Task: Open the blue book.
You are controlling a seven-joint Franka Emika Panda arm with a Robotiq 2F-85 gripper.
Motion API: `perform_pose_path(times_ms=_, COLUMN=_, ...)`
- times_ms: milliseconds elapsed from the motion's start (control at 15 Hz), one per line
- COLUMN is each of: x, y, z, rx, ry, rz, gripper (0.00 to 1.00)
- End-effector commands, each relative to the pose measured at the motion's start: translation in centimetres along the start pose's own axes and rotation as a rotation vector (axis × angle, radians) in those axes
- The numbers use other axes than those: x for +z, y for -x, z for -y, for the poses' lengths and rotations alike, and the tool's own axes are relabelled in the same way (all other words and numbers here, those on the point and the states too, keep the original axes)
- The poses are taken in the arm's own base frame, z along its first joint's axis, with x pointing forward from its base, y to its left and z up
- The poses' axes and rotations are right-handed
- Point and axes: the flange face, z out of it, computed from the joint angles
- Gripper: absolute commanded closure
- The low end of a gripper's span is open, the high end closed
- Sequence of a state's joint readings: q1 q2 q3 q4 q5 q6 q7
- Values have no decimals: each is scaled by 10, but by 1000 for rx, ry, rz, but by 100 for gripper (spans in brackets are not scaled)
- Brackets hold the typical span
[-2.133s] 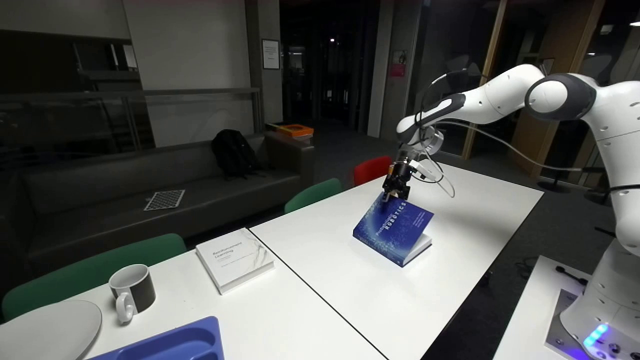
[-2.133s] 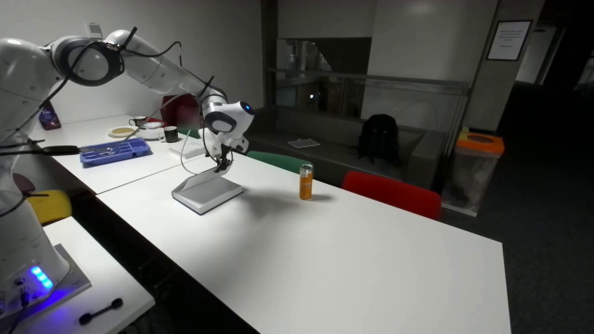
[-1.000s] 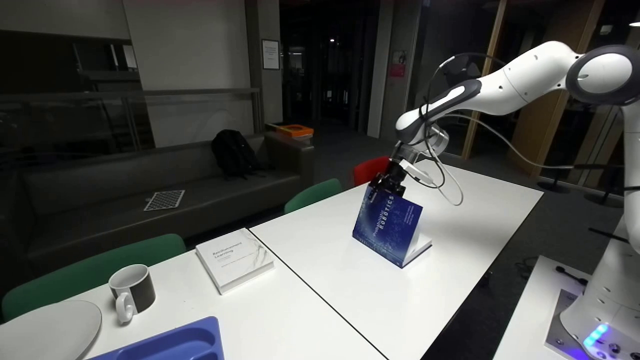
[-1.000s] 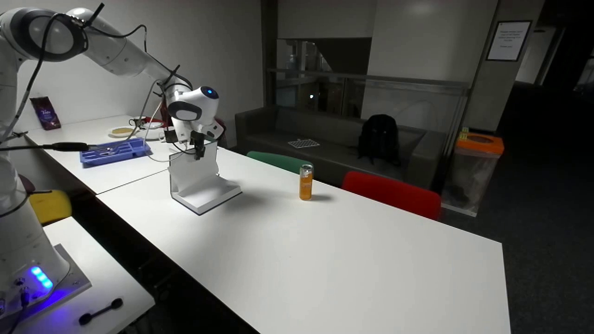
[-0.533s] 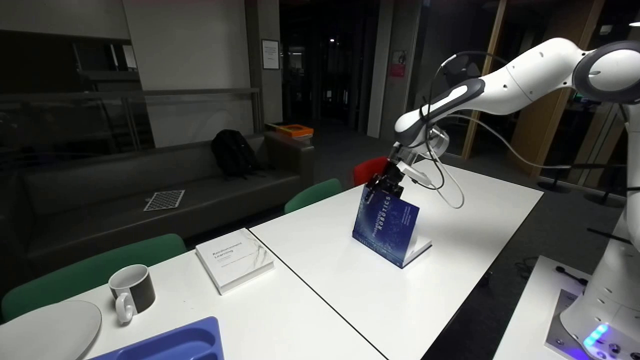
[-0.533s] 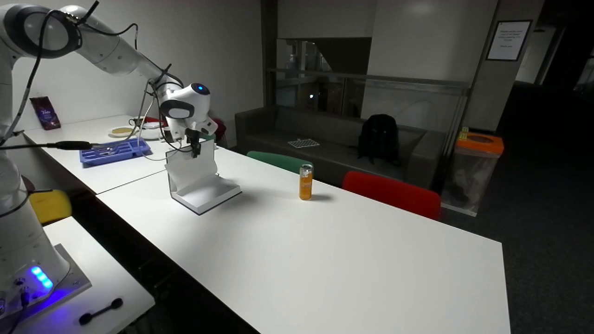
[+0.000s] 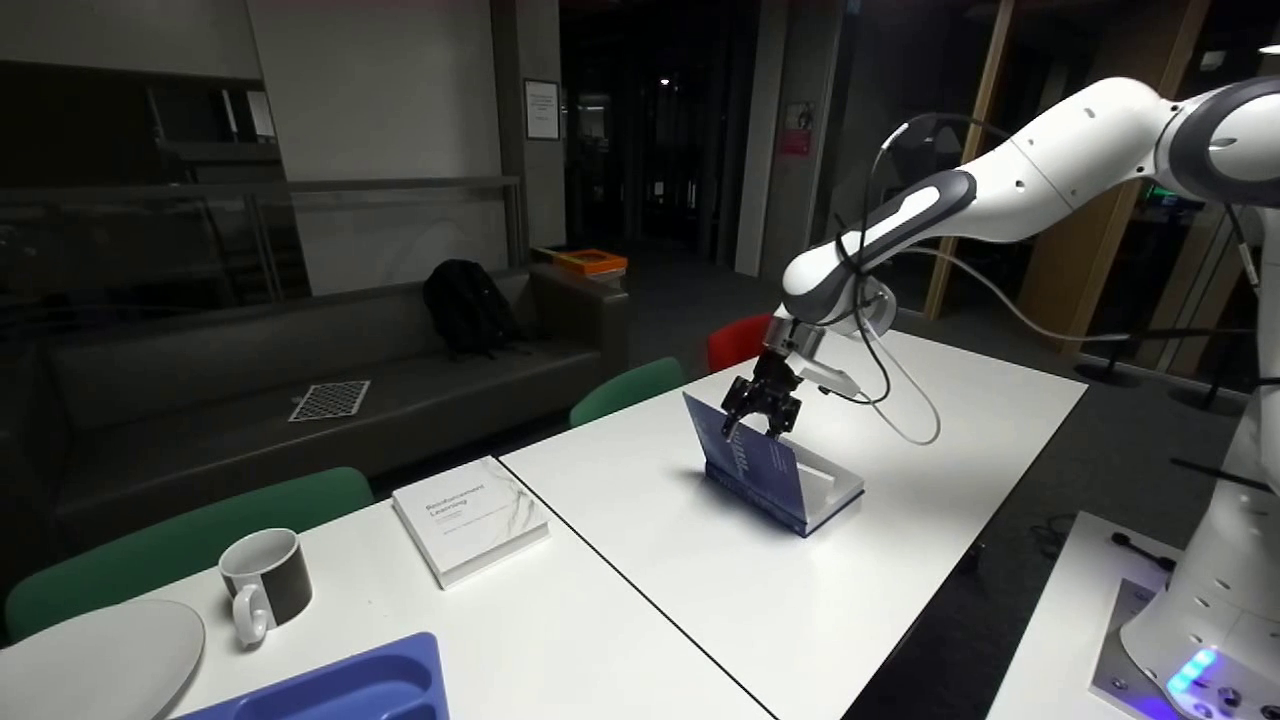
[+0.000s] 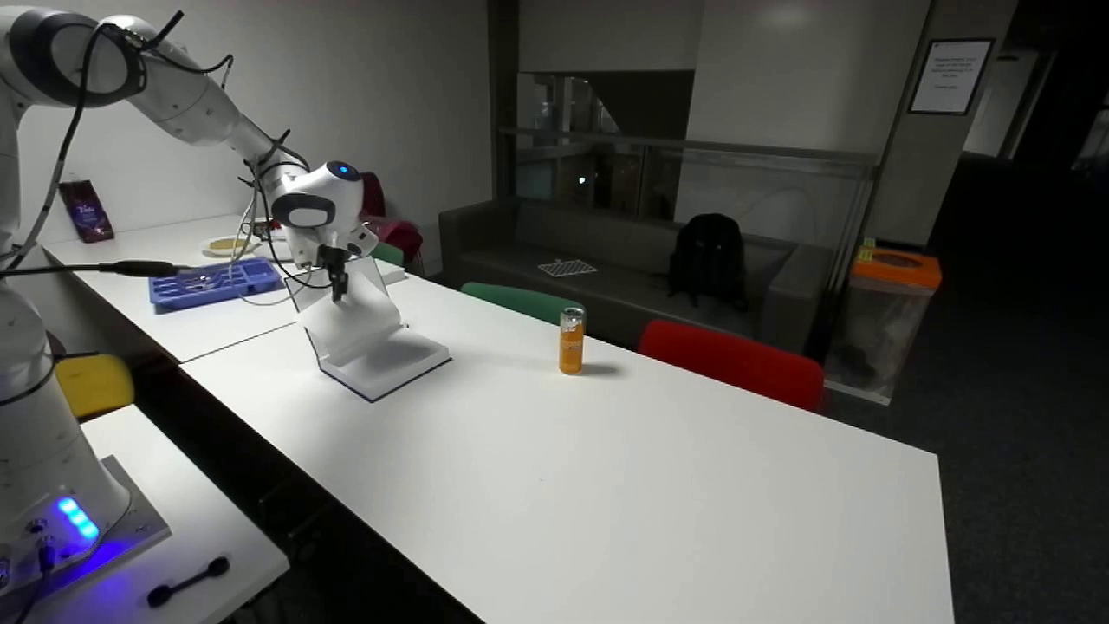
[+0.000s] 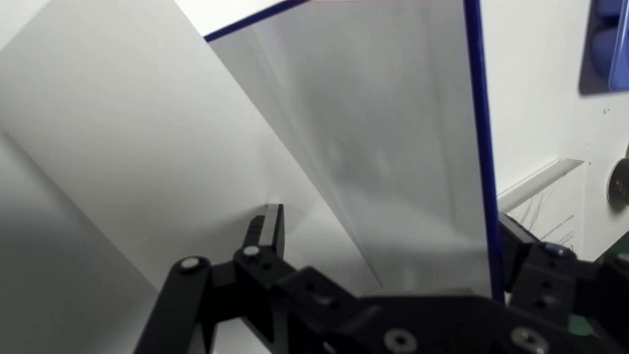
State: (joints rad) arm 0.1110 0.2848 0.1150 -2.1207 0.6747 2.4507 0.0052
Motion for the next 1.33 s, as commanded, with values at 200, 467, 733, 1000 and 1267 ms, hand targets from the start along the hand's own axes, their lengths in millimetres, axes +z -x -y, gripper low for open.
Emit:
perform_pose_path(times_ms=200, x=6, y=16, z=15, rx=13, ry=44, rz=-1, gripper=0)
perform_pose_path(times_ms=467, x=8, y=16, z=17, rx=29, ry=54, rz=1, gripper=0)
perform_pose_path(times_ms=733, x=11, y=28, z=31, rx=9, ry=56, rz=3, gripper=0)
perform_pose_path(times_ms=1000, x=19, y=38, z=47, rx=-18, ry=62, rz=10, gripper=0)
perform_pose_path(times_ms=1267, x=23, y=43, z=57, rx=-30, ry=64, rz=22, gripper=0)
